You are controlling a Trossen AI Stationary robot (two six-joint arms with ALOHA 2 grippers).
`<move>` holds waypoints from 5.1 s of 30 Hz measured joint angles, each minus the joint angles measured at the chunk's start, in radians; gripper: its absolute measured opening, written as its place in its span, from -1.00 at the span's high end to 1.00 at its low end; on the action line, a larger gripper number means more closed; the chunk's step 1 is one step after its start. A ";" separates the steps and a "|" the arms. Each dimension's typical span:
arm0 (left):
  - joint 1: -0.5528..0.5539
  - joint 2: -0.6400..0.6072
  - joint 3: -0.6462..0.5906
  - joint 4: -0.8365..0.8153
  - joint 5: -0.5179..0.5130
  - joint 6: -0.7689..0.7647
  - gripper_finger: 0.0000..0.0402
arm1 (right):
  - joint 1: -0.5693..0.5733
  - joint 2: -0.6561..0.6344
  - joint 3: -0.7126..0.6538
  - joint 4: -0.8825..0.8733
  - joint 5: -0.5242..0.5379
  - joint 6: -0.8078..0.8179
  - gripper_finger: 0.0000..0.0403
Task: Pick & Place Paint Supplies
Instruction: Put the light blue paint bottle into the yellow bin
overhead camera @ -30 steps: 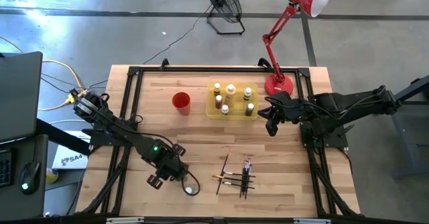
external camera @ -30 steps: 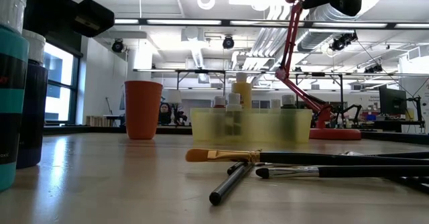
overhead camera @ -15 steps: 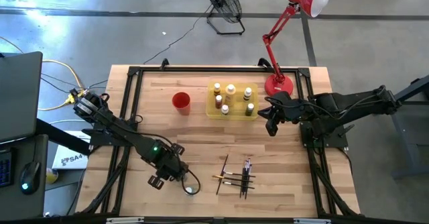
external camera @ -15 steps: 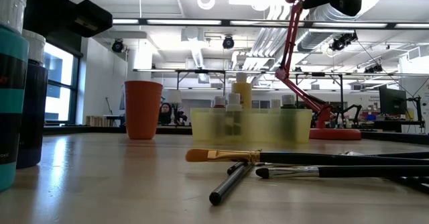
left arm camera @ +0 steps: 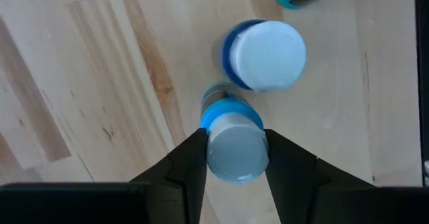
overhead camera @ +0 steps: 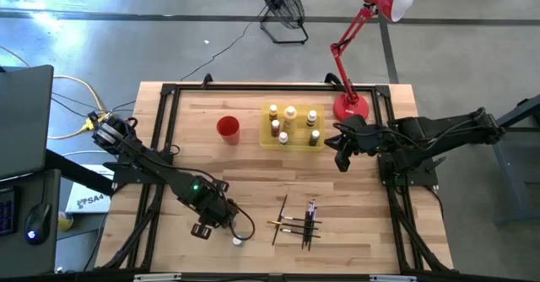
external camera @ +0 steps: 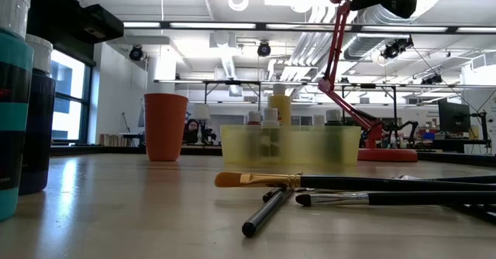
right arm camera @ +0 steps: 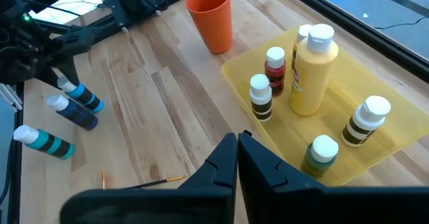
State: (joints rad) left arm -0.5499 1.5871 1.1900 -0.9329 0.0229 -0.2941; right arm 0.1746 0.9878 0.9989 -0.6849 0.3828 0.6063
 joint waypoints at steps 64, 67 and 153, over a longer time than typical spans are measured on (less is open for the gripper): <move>0.754 -0.144 0.270 0.017 -0.050 0.447 0.39 | 0.000 0.000 0.000 -0.004 -0.019 -0.001 0.98; 0.794 -0.129 0.285 0.022 -0.035 0.453 0.39 | 0.000 0.000 0.000 -0.004 -0.019 -0.004 0.98; 0.838 0.390 0.485 0.006 0.058 0.574 0.34 | 0.000 0.000 0.000 -0.045 -0.016 -0.001 0.98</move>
State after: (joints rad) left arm 0.2880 1.9770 1.6752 -0.9270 0.0807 0.2798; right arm 0.1745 0.9878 0.9989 -0.7303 0.3668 0.6052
